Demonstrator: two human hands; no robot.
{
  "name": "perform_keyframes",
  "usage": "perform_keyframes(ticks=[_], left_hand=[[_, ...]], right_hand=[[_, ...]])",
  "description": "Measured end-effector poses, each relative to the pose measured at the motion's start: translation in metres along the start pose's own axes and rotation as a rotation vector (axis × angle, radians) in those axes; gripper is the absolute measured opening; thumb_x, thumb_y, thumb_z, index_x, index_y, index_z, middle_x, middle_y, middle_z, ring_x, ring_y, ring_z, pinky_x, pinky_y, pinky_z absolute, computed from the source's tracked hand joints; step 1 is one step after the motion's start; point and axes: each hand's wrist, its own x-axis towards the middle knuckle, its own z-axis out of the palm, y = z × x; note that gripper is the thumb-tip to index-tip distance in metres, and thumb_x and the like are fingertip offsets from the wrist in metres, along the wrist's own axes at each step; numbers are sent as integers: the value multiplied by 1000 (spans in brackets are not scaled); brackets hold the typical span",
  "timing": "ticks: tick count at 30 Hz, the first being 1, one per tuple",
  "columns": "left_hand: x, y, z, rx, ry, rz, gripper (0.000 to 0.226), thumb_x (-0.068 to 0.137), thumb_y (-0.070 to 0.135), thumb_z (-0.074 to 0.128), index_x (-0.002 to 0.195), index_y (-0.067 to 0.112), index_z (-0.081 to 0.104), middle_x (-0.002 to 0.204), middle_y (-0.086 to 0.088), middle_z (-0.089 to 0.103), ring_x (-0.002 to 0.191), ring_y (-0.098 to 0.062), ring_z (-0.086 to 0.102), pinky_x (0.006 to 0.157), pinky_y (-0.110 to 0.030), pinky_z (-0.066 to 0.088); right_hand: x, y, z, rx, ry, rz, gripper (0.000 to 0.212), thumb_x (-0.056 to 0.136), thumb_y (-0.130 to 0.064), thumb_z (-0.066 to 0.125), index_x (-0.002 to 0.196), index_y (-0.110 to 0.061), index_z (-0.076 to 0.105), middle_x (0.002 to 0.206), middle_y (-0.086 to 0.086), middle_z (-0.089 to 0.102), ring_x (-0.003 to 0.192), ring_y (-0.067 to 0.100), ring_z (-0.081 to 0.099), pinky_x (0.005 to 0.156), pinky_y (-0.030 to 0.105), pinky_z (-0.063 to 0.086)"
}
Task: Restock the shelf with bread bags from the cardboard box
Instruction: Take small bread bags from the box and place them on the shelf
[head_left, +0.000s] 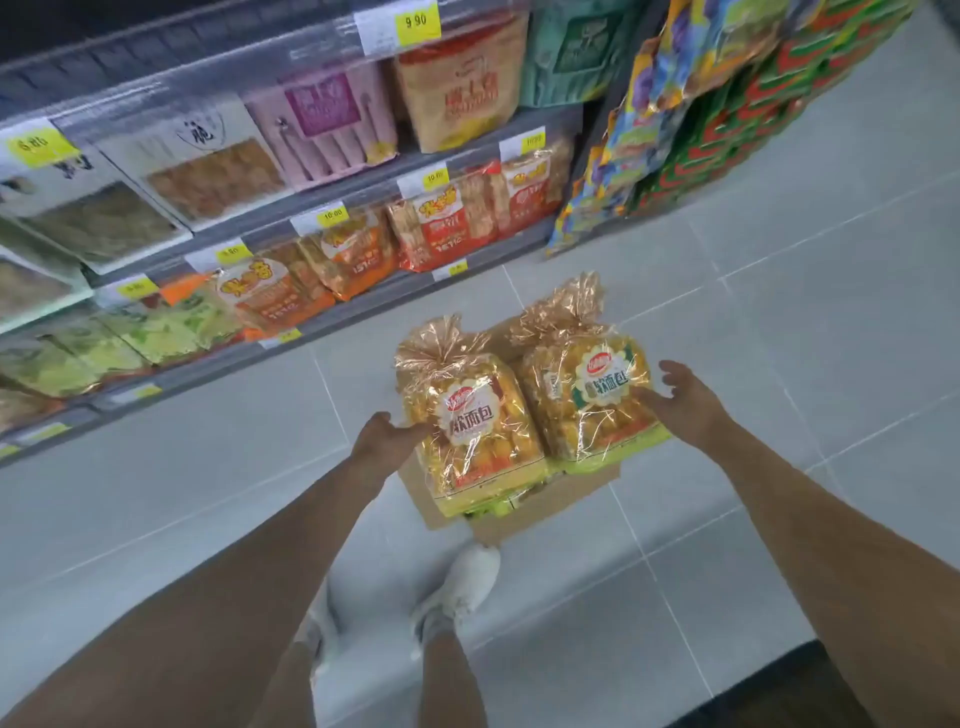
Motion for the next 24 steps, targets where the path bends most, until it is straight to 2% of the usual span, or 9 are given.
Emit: perform_keyframes(ticks=[2, 4, 8, 10, 12, 14, 18, 21, 24], left_hand=[[12, -2, 9, -53, -17, -18, 98, 84, 49, 76, 157, 10, 24, 157, -12, 37, 136, -34, 45, 106, -44, 46], [25, -6, 18, -114, -57, -57, 99, 84, 47, 77, 157, 10, 23, 153, -11, 40, 130, -31, 48, 91, -39, 48], [40, -16, 33, -163, -57, -88, 104, 81, 46, 81, 158, 13, 19, 137, -10, 47, 108, -24, 47, 72, -35, 46], [46, -21, 38, -183, -60, -104, 100, 81, 44, 81, 155, 14, 22, 130, -8, 49, 107, -25, 48, 79, -38, 48], [52, -27, 42, -228, -64, -105, 95, 80, 41, 83, 151, 14, 27, 130, -5, 52, 115, -26, 52, 96, -47, 47], [57, -31, 43, -273, -83, -114, 98, 76, 42, 85, 151, 15, 28, 138, -6, 54, 124, -29, 55, 102, -52, 46], [61, -37, 39, -292, -128, -116, 92, 68, 50, 88, 143, 15, 49, 132, -5, 64, 117, -25, 62, 89, -44, 54], [60, -38, 41, -299, -194, -104, 63, 76, 44, 85, 129, 17, 63, 123, -6, 69, 116, -25, 63, 94, -44, 54], [55, -38, 39, -331, -235, -114, 71, 66, 45, 90, 127, 22, 62, 125, -5, 68, 118, -26, 62, 91, -46, 58]], right_hand=[[10, -2, 6, 43, -49, 11, 70, 84, -32, 79, 144, -20, 44, 127, -3, 53, 123, 21, 52, 100, 33, 42], [20, -1, 12, 90, -92, 5, 62, 80, -26, 83, 134, -23, 52, 112, -8, 58, 117, 22, 57, 98, 33, 45], [42, 8, 20, 55, -105, 39, 88, 78, -32, 84, 150, -18, 35, 130, 1, 51, 124, 25, 52, 100, 36, 42], [54, 13, 18, 69, -100, 89, 100, 79, -41, 81, 157, -19, 22, 152, 7, 41, 137, 29, 43, 107, 40, 38], [66, 20, 18, 126, -92, 109, 99, 81, -45, 79, 158, -18, 21, 154, 10, 41, 136, 31, 46, 109, 43, 40], [72, 25, 17, 197, -80, 117, 90, 83, -40, 78, 155, -14, 30, 143, 10, 53, 126, 29, 55, 99, 37, 45], [77, 34, 15, 287, -71, 80, 62, 83, -31, 81, 136, -11, 58, 120, 9, 69, 104, 23, 70, 89, 32, 54], [72, 36, 13, 343, -94, 35, 31, 88, -21, 76, 117, -10, 70, 97, 5, 74, 70, 9, 72, 57, 18, 54], [65, 38, 11, 353, -124, 23, 23, 94, -22, 69, 115, -12, 71, 97, 11, 73, 71, 17, 66, 56, 23, 51]])
